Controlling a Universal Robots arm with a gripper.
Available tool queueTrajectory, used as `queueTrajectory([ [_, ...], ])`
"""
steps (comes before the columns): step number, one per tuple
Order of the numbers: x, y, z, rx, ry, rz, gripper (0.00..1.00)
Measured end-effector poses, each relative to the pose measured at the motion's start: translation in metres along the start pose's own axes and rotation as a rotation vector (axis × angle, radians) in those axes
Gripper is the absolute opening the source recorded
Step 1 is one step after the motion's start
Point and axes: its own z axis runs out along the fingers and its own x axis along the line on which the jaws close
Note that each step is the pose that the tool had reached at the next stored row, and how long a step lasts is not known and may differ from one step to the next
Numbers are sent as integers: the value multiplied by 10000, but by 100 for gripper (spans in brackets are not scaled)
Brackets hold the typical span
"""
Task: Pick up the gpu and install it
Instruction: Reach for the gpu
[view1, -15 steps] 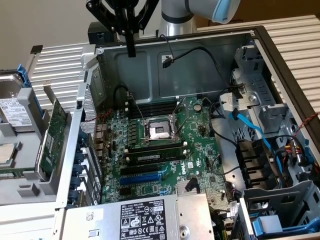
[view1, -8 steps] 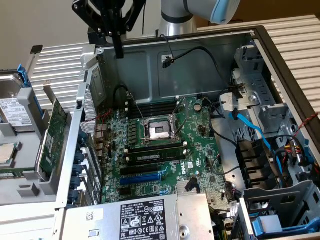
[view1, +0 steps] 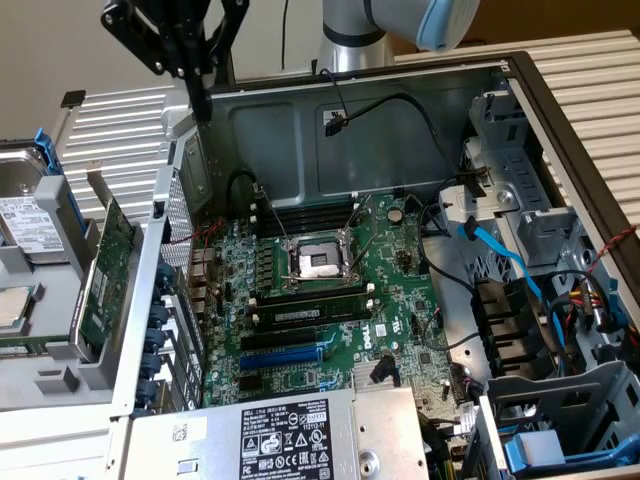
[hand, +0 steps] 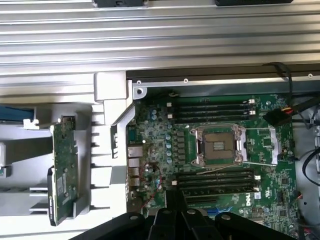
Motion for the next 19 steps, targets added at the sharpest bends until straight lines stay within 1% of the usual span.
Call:
queueTrajectory([
  [19, 861, -60, -38, -1, 0, 0, 11],
])
